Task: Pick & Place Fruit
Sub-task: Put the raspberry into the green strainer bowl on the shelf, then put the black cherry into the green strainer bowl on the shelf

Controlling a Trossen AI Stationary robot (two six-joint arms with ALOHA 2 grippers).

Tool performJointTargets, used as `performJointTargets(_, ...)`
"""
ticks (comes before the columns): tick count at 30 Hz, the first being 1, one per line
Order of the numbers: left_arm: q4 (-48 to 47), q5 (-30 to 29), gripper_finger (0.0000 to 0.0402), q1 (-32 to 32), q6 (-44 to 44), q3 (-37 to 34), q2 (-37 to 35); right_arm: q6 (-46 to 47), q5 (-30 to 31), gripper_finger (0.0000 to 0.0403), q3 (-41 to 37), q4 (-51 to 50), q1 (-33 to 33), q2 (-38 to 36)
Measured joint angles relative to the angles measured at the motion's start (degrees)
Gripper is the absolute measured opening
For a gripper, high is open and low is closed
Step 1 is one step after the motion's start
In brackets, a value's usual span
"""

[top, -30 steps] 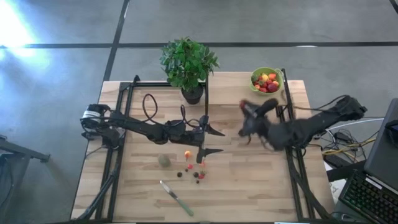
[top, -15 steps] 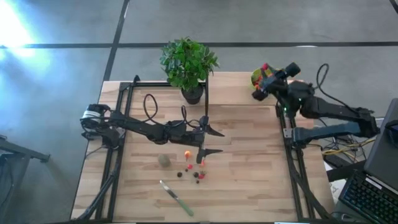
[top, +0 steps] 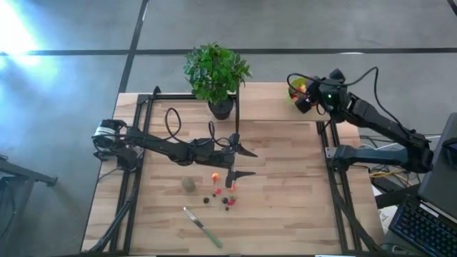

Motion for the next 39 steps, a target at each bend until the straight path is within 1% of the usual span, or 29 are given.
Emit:
performJointTargets(4, 0.0, 0.0, 0.0288, 0.0, 0.0, 0.0, 0.0, 2.7, -3.4, 0.0095, 0.0, -1.1, -1.3, 0.1)
performJointTargets(13, 0.1, 0.0, 0.0288, 0.0, 0.0, 0.0, 0.0, 6.7, -4.0, 0.0095, 0.0, -7.0, -4.1, 0.1)
performJointTargets(17, 0.2, 0.0, 0.0288, 0.0, 0.0, 0.0, 0.0, 8.2, -5.3, 0.0099, 0.0, -7.7, -5.0, 0.1)
performJointTargets(21, 0.2, 0.0, 0.0288, 0.0, 0.0, 0.0, 0.0, 8.4, -5.3, 0.0119, 0.0, -7.6, -5.3, 0.2)
performJointTargets(31, 0.1, 0.0, 0.0288, 0.0, 0.0, -0.1, 0.0, 8.4, -5.3, 0.0194, 0.0, -7.5, -5.3, 0.2)
performJointTargets(37, 0.0, 0.0, 0.0288, 0.0, 0.0, -0.1, 0.0, 8.8, -5.3, 0.0214, 0.0, -5.9, -5.1, -0.3)
performJointTargets(39, 0.0, 0.0, 0.0288, 0.0, 0.0, -0.1, 0.0, 8.7, -7.1, 0.0216, 0.0, -5.5, -4.5, -0.9)
